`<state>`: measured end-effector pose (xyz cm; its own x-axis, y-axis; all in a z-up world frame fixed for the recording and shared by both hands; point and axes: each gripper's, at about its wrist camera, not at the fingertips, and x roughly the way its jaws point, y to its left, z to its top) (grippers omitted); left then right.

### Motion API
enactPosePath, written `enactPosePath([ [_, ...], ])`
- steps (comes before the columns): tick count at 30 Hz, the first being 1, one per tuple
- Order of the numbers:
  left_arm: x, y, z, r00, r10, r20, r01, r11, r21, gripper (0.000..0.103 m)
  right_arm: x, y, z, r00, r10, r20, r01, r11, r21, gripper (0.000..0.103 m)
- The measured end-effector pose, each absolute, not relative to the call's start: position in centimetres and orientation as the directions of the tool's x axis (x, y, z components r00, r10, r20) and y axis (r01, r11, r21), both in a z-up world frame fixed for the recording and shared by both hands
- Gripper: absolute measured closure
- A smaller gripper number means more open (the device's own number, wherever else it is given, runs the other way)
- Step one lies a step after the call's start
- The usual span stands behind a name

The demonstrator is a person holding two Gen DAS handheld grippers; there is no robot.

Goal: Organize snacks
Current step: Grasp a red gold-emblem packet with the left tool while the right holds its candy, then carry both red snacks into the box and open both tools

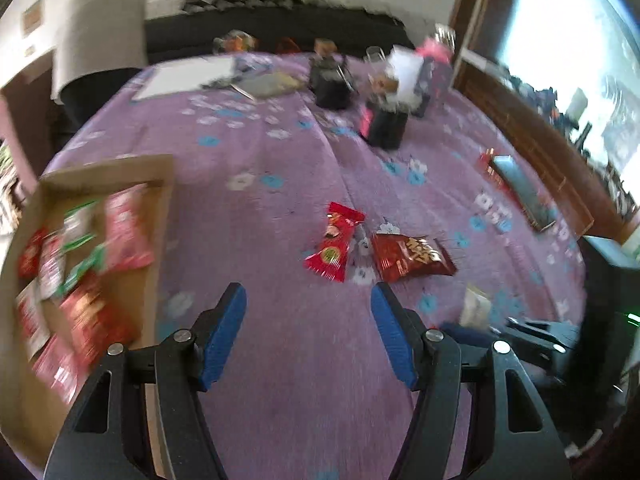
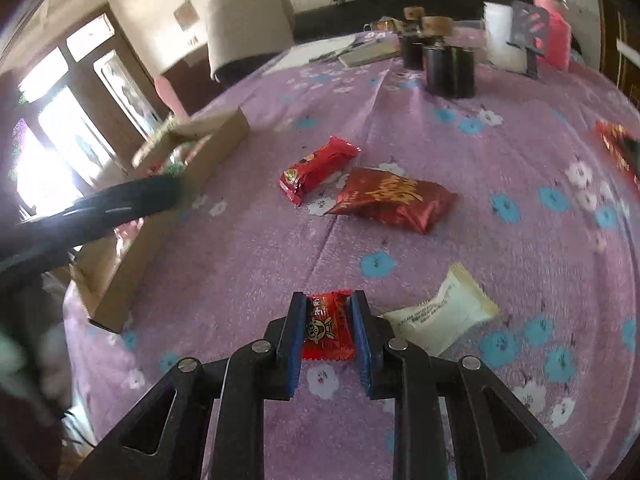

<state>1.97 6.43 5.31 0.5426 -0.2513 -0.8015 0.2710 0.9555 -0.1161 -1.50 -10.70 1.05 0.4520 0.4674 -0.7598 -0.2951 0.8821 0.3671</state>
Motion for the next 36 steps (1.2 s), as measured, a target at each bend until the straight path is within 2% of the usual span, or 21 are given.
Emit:
enactPosePath([
  [10,7.0,3.2,1.9,0.509,-0.257,-0.822,0.326,0.941,-0.092,0.046,-1.5,-10.9,1.0,0.463,0.483,-0.744,-0.29,0.875,0.388,0.079],
  [11,7.1,2.9,1.6,0.501,-0.256,-0.827,0.333,0.939,-0.088,0.053,-1.5,-10.9,1.0,0.464,0.481,-0.744,-0.29,0.876,0.385,0.079],
  [12,7.1,2.5,1.5,0.51,-0.238,-0.827,0.336,0.94,-0.063,0.056,-1.5,-10.8,1.0,0.465,0.478,-0.745,-0.291,0.877,0.381,0.079],
  [13,7.0,2.2,1.5,0.521,-0.22,-0.825,0.335,0.941,-0.039,0.067,-1.6,-10.7,1.0,0.467,0.475,-0.746,-0.292,0.879,0.376,0.079],
  [14,6.9,2.0,1.5,0.527,-0.212,-0.823,0.338,0.941,-0.026,0.087,-1.6,-10.7,1.0,0.469,0.471,-0.747,-0.293,0.881,0.371,0.079],
  [19,6.2,2.6,2.2,0.54,-0.22,-0.812,0.319,0.947,-0.045,0.087,-1.9,-10.3,1.2,0.481,0.453,-0.75,-0.306,0.889,0.341,0.08],
  [23,4.8,4.2,3.6,0.551,-0.26,-0.793,0.294,0.95,-0.107,0.087,-2.0,-10.3,1.3,0.491,0.46,-0.74,-0.315,0.886,0.341,0.08],
  [31,-2.3,8.1,7.6,0.605,-0.318,-0.73,0.277,0.944,-0.181,0.086,-2.4,-10.7,2.1,0.518,0.479,-0.709,-0.324,0.877,0.355,0.08],
  [36,-7.1,12.6,9.4,0.676,-0.276,-0.683,0.213,0.961,-0.176,0.086,-2.8,-10.9,2.4,0.537,0.483,-0.691,-0.322,0.875,0.362,0.08],
])
